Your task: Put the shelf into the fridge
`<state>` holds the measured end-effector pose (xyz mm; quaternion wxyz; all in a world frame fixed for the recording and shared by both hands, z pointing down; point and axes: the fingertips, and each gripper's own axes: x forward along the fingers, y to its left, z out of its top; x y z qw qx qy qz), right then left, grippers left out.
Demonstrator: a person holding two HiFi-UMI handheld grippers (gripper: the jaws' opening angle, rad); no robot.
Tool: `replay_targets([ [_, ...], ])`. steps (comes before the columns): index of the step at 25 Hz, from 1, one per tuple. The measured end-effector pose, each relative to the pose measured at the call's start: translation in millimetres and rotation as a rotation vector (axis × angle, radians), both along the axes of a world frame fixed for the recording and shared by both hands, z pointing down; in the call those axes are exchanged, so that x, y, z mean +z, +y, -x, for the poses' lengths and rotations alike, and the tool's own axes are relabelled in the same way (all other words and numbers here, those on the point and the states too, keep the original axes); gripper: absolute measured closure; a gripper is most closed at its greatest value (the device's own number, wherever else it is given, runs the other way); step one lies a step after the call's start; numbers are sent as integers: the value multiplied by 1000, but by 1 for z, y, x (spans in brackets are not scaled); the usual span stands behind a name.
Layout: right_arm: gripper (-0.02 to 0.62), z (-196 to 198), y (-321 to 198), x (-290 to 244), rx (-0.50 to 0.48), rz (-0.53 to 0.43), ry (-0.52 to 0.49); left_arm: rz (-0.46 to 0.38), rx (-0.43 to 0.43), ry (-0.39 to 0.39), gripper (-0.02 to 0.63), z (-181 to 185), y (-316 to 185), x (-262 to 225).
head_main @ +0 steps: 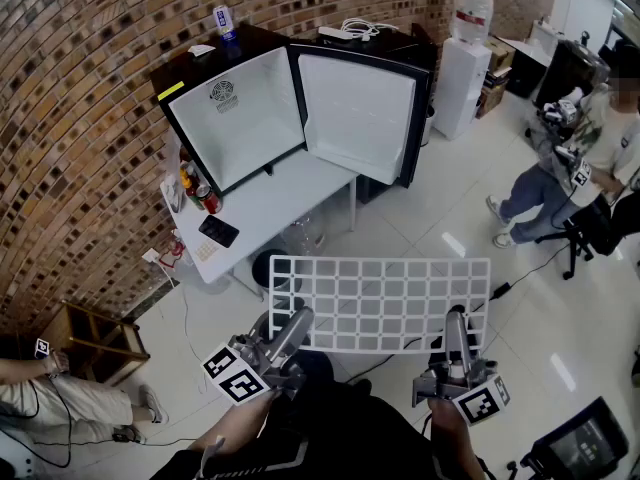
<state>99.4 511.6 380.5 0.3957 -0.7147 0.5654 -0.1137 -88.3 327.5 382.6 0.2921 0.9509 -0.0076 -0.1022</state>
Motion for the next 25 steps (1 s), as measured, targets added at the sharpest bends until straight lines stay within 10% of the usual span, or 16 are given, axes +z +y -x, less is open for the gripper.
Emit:
replay_targets([
  [25,486,-20,-239,-27,-128,-11,42,5,-110,57,491,-1,-213,-17],
])
